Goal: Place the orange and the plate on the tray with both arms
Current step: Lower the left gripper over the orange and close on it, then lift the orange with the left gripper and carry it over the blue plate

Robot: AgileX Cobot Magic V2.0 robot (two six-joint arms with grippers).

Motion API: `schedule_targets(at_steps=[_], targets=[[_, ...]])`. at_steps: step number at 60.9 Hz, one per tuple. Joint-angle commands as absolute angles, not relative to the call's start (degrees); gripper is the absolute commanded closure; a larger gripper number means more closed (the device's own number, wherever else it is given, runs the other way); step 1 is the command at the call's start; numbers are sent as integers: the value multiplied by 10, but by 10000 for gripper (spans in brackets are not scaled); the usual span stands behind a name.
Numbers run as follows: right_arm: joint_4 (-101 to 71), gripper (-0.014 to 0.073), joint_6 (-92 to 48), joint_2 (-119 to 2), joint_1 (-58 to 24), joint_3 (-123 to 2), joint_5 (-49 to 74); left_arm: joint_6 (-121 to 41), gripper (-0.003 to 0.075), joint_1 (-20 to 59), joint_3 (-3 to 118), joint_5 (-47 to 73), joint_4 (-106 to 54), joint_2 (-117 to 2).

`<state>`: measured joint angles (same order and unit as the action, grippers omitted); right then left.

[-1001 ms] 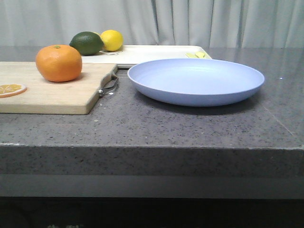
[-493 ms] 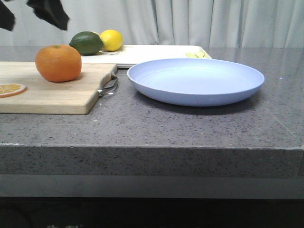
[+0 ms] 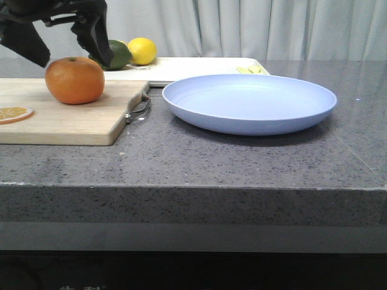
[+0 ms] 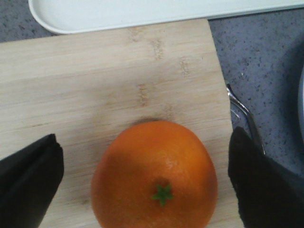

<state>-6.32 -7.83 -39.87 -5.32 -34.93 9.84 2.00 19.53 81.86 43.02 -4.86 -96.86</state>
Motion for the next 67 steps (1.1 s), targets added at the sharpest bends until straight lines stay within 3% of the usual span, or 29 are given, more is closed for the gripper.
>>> schedule_targets(at_steps=[1, 23, 29, 45, 57, 67], targets=[[-65, -57, -80, -399, -52, -371, 57, 23, 37, 204, 839, 419, -60, -951], [-65, -57, -80, -399, -52, -371, 57, 23, 50, 205, 840, 438, -60, -973], [-65, -57, -80, -399, -52, -371, 57, 23, 128, 205, 841, 440, -60, -973], [-65, -57, -80, -399, -52, -371, 57, 23, 430, 205, 848, 442, -55, -973], [-65, -57, -80, -399, -52, -371, 57, 23, 455, 214, 892, 460, -56, -968], [-65, -57, -80, -399, -52, -371, 57, 23, 455, 265, 934, 446, -67, -971]])
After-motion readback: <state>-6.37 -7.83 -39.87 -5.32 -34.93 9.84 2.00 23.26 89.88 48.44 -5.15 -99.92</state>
